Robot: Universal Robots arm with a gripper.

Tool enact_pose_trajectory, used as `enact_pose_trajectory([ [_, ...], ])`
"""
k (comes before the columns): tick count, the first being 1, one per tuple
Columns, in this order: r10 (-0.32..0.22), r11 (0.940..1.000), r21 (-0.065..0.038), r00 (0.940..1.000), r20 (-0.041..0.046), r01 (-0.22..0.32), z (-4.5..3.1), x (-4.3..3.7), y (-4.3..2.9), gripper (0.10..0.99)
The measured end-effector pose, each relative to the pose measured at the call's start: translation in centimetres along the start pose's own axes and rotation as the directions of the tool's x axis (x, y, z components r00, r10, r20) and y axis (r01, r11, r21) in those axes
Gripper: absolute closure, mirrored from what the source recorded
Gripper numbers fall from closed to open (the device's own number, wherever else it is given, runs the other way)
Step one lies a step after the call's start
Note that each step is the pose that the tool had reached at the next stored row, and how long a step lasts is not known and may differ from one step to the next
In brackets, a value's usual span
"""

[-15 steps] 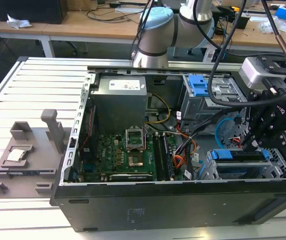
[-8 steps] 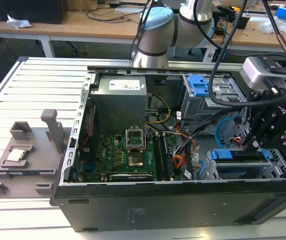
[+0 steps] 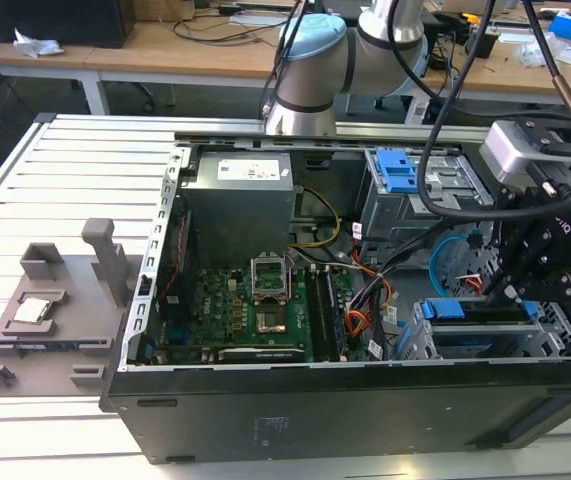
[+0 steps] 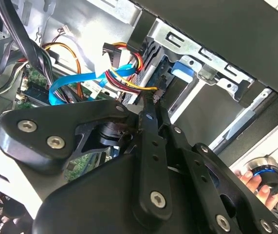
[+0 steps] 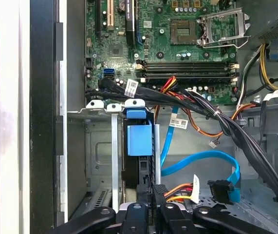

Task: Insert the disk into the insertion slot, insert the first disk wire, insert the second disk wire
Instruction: 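Insert the first disk wire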

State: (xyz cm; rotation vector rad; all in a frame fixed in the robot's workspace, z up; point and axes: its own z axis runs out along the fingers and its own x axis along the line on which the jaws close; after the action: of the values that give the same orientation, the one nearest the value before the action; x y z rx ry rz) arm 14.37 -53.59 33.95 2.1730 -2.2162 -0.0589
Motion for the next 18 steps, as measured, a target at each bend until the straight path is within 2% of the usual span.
enact_pose_trajectory([
  [4,0.000,1.0000,0.000,1.0000,0.0002,0.000,0.33,0.00,-0.24,0.925],
  [8,0.000,1.0000,0.000,1.0000,0.0001,0.000,0.35,0.00,-0.28,0.925],
  [9,0.000,1.0000,0.000,1.0000,0.0023,0.000,0.44,-0.01,-0.30,0.925],
  [10,0.000,1.0000,0.000,1.0000,0.0022,0.000,0.46,-0.01,-0.31,0.914],
  [11,0.000,1.0000,0.000,1.0000,0.0005,0.000,0.37,-0.01,-0.31,0.851],
  [14,0.000,1.0000,0.000,1.0000,0.0003,0.000,-2.17,-0.03,-0.17,0.851],
  [18,0.000,1.0000,0.000,1.0000,0.0002,0.000,-4.10,-0.47,-0.06,0.851],
])
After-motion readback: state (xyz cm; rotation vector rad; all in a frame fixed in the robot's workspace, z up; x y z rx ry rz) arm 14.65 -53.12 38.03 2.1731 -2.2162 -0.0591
